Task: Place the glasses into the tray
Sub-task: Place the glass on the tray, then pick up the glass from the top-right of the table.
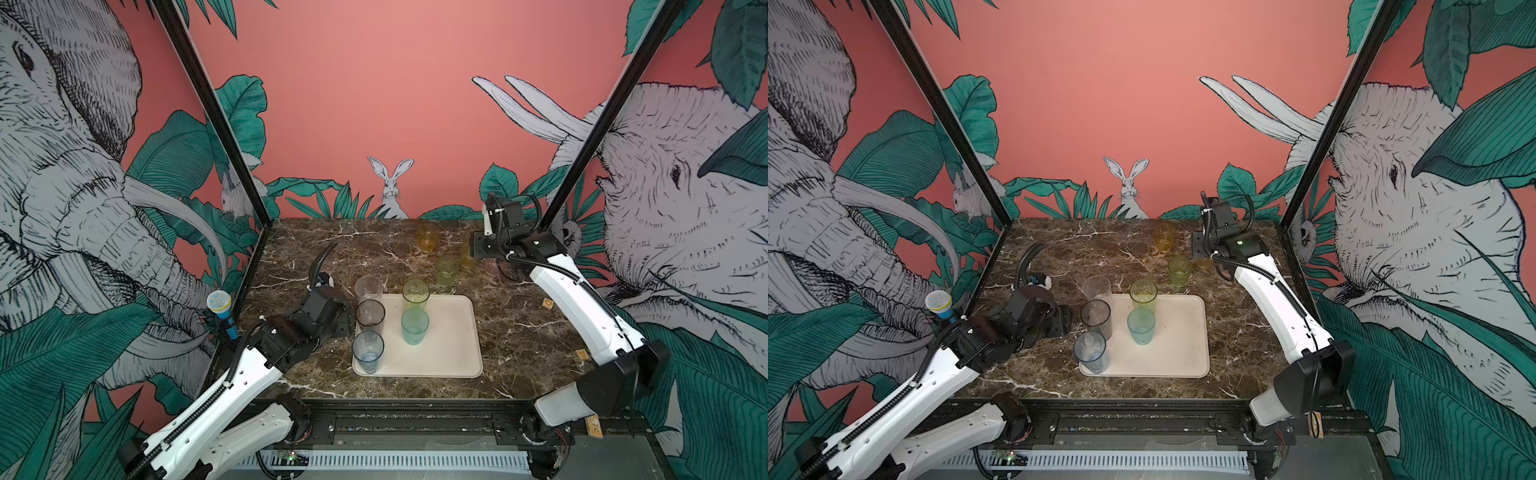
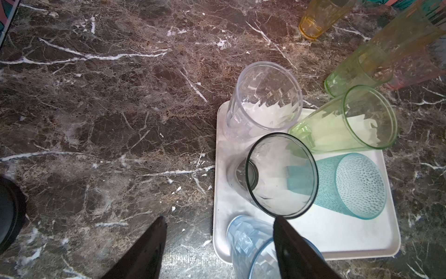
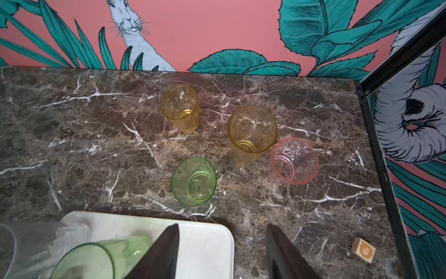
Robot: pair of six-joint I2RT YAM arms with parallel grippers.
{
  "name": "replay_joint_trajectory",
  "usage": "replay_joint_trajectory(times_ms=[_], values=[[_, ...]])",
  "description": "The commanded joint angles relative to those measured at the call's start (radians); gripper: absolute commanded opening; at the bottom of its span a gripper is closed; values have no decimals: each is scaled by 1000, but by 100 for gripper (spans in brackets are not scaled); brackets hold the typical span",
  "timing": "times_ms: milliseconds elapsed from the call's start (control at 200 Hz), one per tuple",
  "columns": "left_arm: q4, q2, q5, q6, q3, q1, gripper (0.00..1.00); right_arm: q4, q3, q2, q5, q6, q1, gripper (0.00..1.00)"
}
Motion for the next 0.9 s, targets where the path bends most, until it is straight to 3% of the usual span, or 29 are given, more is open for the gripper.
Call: replay_joint_trajectory(times_ms=[0,360,895], values=[[-18,-6,-19,-10,-5,3,71,11,43,41,-66,-1,-58,60],[-30,-9,-26,-9,1,3,71,-13,145,223,-142,11,-228,65],[-46,-6,-33,-2,18,3,71,-103,328,458,-263,31,-311,64]])
